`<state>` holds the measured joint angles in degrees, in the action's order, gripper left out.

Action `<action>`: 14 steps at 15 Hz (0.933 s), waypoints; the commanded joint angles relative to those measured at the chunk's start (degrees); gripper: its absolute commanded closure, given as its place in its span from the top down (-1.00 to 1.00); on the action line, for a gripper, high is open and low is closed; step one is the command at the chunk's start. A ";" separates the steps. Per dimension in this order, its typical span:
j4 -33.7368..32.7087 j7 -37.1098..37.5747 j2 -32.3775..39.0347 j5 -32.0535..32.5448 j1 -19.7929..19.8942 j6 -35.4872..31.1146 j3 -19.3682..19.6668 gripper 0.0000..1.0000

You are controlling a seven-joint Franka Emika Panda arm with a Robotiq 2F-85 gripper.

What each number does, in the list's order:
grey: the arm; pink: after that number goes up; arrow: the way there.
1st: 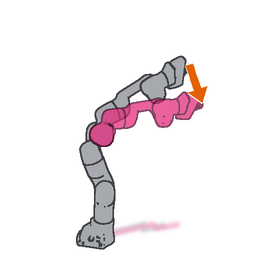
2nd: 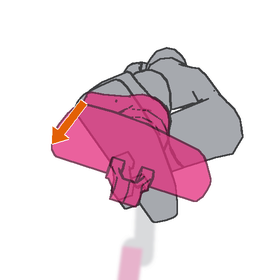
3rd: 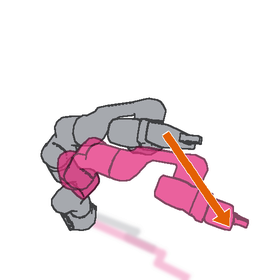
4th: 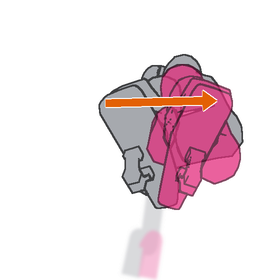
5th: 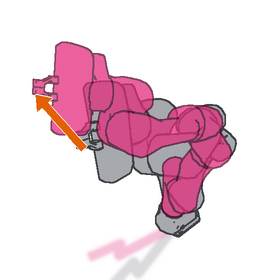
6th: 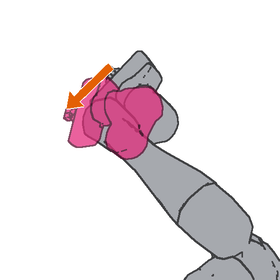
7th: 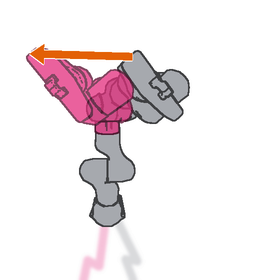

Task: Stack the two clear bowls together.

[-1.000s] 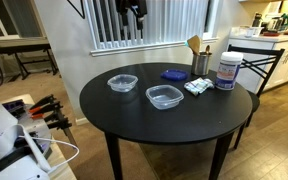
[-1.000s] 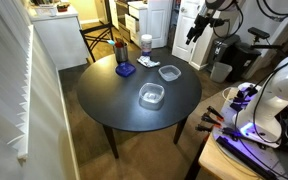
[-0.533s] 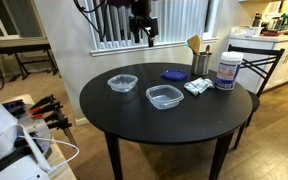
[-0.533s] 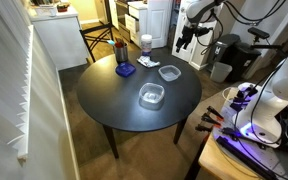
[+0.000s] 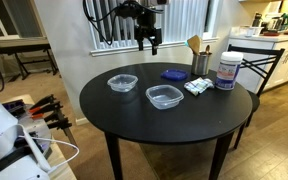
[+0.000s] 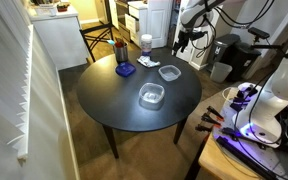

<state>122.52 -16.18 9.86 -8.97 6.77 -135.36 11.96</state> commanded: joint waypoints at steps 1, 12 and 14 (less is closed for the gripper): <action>-0.05 0.38 -0.09 0.49 1.72 0.06 -1.77 1.00; -7.51 2.27 8.63 -1.09 1.95 1.06 -3.75 1.00; -10.77 3.23 12.07 -1.15 2.31 1.34 -4.73 1.00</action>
<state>117.51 -14.60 16.27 -9.02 7.48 -135.26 9.36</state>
